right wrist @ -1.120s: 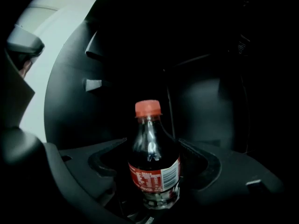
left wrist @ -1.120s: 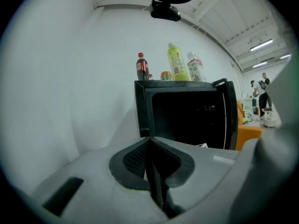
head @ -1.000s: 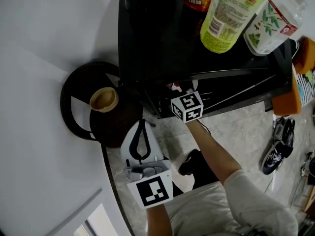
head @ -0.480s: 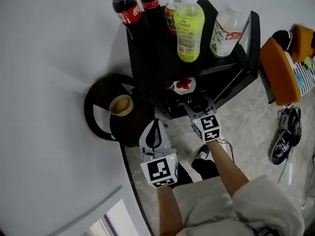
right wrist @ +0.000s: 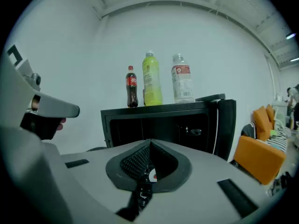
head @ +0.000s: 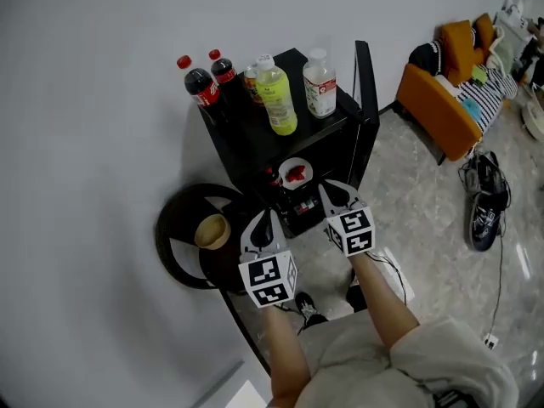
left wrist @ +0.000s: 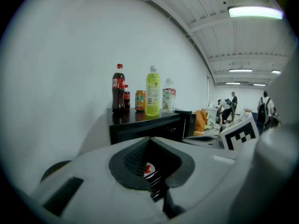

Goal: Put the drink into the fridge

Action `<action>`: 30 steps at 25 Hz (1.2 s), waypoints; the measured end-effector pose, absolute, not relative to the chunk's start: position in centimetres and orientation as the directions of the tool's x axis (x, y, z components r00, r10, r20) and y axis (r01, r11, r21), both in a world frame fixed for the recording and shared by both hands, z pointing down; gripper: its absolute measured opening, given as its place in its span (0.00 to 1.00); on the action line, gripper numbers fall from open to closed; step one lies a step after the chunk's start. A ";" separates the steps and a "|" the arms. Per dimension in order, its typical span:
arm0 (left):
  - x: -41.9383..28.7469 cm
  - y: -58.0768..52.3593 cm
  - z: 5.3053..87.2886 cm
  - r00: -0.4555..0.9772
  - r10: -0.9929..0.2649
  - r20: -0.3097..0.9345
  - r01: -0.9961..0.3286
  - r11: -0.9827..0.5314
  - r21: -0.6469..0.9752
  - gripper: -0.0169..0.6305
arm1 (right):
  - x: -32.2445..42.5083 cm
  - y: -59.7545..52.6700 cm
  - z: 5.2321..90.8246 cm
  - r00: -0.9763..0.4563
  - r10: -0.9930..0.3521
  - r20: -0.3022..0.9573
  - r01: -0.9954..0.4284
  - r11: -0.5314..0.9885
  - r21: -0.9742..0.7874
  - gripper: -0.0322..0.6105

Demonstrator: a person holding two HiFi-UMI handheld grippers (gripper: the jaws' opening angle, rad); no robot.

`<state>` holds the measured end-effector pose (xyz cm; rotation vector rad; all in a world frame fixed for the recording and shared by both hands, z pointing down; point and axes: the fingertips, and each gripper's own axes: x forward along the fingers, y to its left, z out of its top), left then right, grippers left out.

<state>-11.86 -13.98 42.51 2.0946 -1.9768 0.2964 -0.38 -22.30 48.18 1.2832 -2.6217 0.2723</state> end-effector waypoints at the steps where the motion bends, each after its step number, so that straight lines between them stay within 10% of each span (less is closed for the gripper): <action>1: -11.8 -14.1 41.8 0.082 -0.948 0.307 -0.997 -0.076 0.033 0.04 | 0.0 -21.8 47.8 -0.578 -0.768 0.274 -0.810 0.582 -0.077 0.06; 12: -13.0 -11.7 38.4 0.209 -0.951 0.227 -0.978 -0.197 0.076 0.04 | 3.9 -15.7 43.2 -0.415 -0.888 0.197 -0.906 0.385 -0.176 0.06; 24: -13.7 -19.4 33.0 0.224 -0.957 0.183 -0.973 -0.230 -0.016 0.04 | -2.3 -22.9 34.0 -0.530 -0.847 0.029 -0.844 0.524 -0.115 0.08; 27: -14.0 -22.2 32.1 0.228 -0.955 0.188 -0.967 -0.245 -0.072 0.04 | -3.8 -26.8 33.4 -0.530 -0.848 0.032 -0.843 0.522 -0.130 0.40; 30: -14.9 -25.0 31.4 0.213 -0.961 0.179 -0.969 -0.231 -0.088 0.04 | -5.3 -30.5 32.9 -0.515 -0.857 0.028 -0.853 0.509 -0.115 0.49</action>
